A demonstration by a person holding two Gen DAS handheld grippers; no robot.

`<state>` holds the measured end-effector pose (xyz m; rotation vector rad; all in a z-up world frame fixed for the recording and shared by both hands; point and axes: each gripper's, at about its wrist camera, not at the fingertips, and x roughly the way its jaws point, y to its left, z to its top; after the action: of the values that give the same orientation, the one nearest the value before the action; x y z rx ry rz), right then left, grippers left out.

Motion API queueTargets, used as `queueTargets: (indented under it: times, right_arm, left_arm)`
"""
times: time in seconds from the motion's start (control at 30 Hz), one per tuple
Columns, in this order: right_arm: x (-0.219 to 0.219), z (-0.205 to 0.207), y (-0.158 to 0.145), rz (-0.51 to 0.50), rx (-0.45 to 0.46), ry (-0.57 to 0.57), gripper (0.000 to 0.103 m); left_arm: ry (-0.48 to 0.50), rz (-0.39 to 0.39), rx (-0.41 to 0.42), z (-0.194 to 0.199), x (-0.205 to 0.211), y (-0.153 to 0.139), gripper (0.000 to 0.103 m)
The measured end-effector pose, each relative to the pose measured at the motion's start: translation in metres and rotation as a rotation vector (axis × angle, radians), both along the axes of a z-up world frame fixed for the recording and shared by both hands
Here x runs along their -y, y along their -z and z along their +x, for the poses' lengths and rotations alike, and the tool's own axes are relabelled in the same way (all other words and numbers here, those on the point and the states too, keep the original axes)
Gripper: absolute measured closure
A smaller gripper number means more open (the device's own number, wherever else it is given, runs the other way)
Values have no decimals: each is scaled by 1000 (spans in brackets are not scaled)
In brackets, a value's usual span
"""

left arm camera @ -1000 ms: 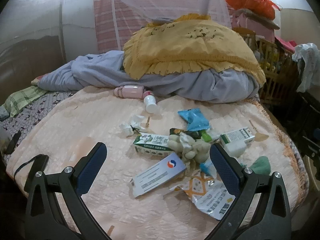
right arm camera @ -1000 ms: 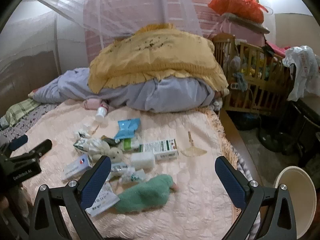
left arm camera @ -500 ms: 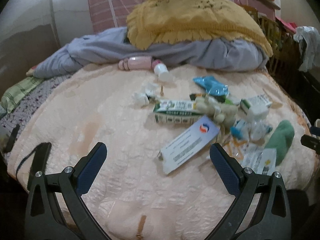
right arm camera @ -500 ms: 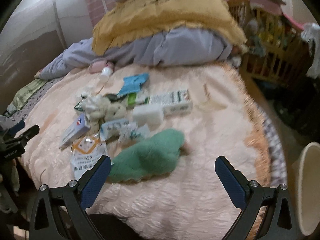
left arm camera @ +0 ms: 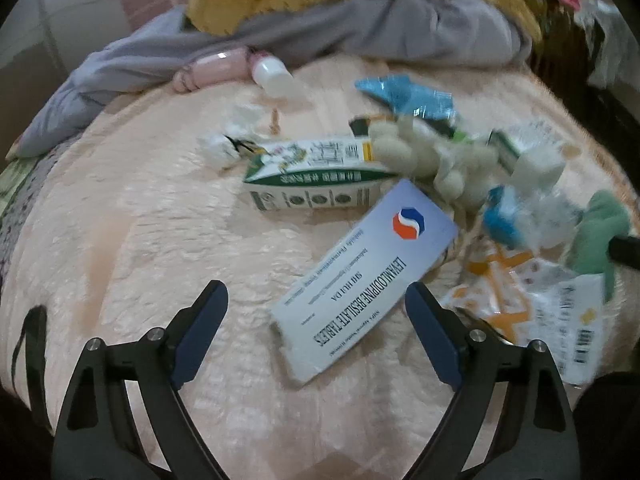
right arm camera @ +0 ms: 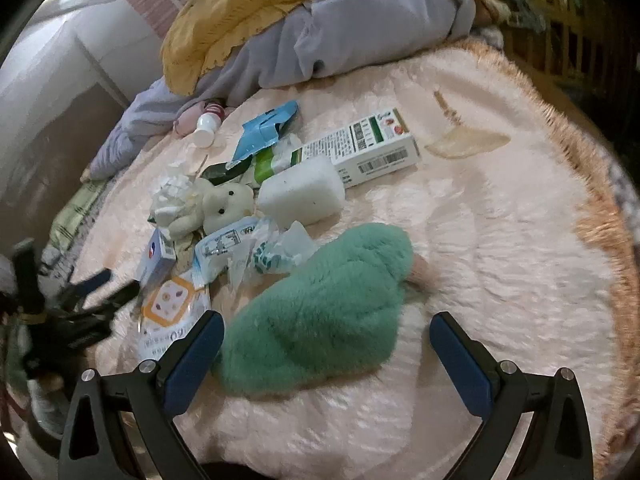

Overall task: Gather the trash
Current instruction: 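Grasp the green fuzzy cloth with the right tool while the left tool grasps the white medicine box, then carry the green cloth and white box to the white bucket with both tools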

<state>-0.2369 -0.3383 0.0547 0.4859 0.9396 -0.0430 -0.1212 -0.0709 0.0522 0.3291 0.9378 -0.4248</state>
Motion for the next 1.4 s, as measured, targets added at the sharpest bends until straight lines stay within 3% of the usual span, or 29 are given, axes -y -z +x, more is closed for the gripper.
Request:
queueTargets:
  times: [0.03, 0.07, 0.1, 0.13, 0.23, 0.3, 0.4, 0.63, 0.73, 0.8, 0.87, 1.0, 1.17, 1.4]
  right_arm:
    - [0, 3, 1, 16, 11, -1, 10]
    - [0, 5, 2, 17, 14, -6, 17]
    - [-2, 8, 2, 0, 13, -13, 33]
    - [-4, 9, 2, -19, 13, -18, 40]
    - [-4, 5, -6, -27, 54, -22, 48]
    - [-1, -2, -15, -25, 85, -16, 48]
    - [5, -14, -34, -52, 137, -3, 48]
    - [22, -40, -59, -93, 186, 32, 48]
    - [25, -49, -68, -195, 186, 80, 48]
    - [23, -51, -72, -309, 173, 101, 48]
    - [22, -51, -73, -385, 162, 98, 48]
    - [37, -56, -71, -295, 173, 108, 48]
    - [49, -61, -66, -238, 169, 138, 48]
    - [50, -67, -72, -217, 184, 144, 48]
  left_arm:
    - [4, 16, -7, 3, 2, 5, 15]
    - [13, 28, -19, 6, 5, 9, 25]
    - [21, 29, -35, 7, 5, 12, 37]
    - [22, 26, -49, 9, 6, 13, 38]
    - [35, -11, -43, 9, 1, 2, 64]
    - [47, -44, -47, 7, -3, -10, 96]
    - [58, -129, -98, 9, -8, -26, 96]
    - [31, -65, -42, 2, -4, -32, 94]
    - [61, -102, -93, 3, -7, -25, 79]
    - [38, -102, -88, 6, -9, -19, 59]
    - [-6, -87, -69, 13, -12, -12, 55]
    - [-5, -87, -85, 23, -10, 0, 54]
    - [48, 45, -35, 24, 9, 17, 50]
    - [53, -4, -94, 28, 0, 14, 55]
